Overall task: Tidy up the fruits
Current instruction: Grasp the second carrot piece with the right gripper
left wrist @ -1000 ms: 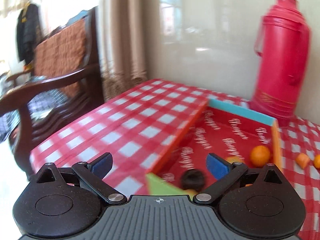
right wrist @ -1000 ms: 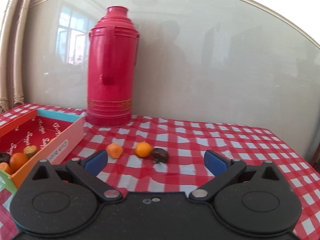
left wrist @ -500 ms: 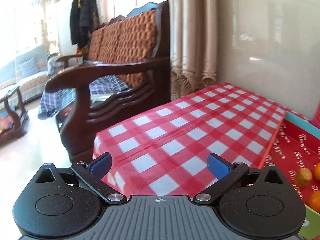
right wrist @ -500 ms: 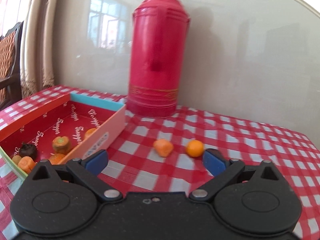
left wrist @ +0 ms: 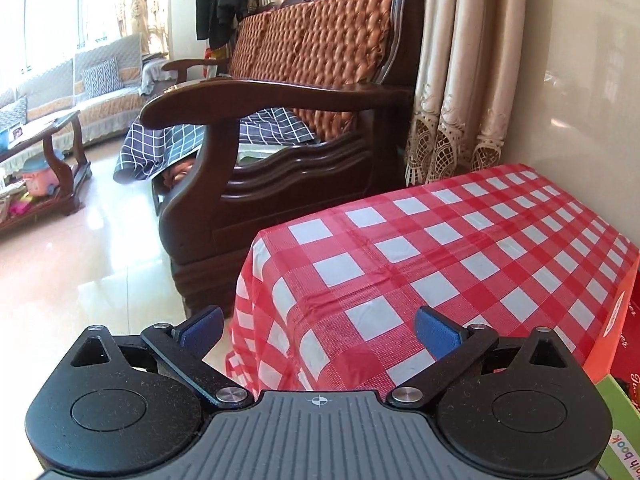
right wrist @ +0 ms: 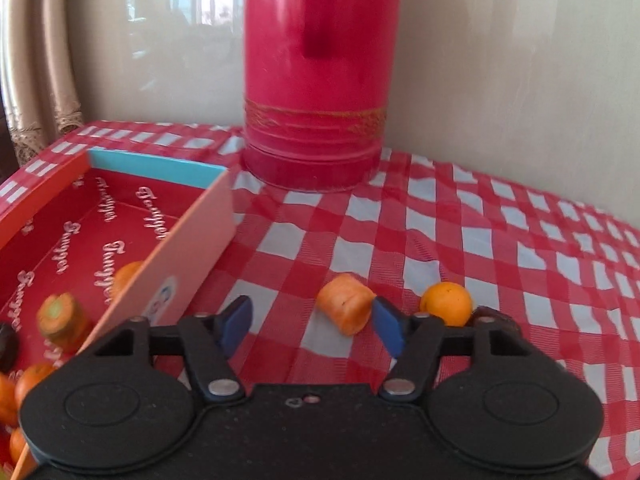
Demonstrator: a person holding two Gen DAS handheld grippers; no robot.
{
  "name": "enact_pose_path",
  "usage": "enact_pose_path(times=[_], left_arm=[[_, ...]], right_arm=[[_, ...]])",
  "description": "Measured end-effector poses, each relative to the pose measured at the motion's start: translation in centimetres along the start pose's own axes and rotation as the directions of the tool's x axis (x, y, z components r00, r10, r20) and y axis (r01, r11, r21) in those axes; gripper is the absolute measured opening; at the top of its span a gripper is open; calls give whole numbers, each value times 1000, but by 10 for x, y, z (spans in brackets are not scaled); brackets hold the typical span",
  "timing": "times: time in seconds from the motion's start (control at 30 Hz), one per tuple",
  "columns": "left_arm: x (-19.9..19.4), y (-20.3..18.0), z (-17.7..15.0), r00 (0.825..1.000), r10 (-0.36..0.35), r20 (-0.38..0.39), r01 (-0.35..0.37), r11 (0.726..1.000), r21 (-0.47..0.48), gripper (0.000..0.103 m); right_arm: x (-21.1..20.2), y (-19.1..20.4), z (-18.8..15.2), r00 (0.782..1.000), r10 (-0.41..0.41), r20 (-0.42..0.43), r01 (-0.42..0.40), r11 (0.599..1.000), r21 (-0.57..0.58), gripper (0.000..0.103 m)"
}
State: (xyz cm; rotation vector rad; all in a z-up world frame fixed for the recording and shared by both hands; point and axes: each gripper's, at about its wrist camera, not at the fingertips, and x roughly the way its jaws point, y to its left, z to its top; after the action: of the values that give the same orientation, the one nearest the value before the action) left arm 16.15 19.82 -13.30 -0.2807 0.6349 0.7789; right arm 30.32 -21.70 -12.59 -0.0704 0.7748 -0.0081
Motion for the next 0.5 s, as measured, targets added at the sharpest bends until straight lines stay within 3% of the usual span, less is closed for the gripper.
enact_pose_path(times=[0.17, 0.23, 0.4, 0.5], left_arm=[[-2, -4, -1, 1000, -8, -1, 8, 1000, 7, 101], [-2, -5, -1, 1000, -13, -3, 13, 1000, 11, 101], [-5, -5, -1, 1000, -11, 4, 11, 1000, 11, 101], [-5, -6, -1, 1000, -14, -1, 14, 1000, 15, 101]], right_arm=[[8, -6, -3, 1000, 10, -25, -10, 1000, 16, 36], [6, -10, -5, 1000, 13, -18, -13, 1000, 27, 23], [6, -13, -4, 999, 38, -2, -38, 998, 41, 23], [0, -12, -5, 999, 39, 16, -39, 999, 23, 7]])
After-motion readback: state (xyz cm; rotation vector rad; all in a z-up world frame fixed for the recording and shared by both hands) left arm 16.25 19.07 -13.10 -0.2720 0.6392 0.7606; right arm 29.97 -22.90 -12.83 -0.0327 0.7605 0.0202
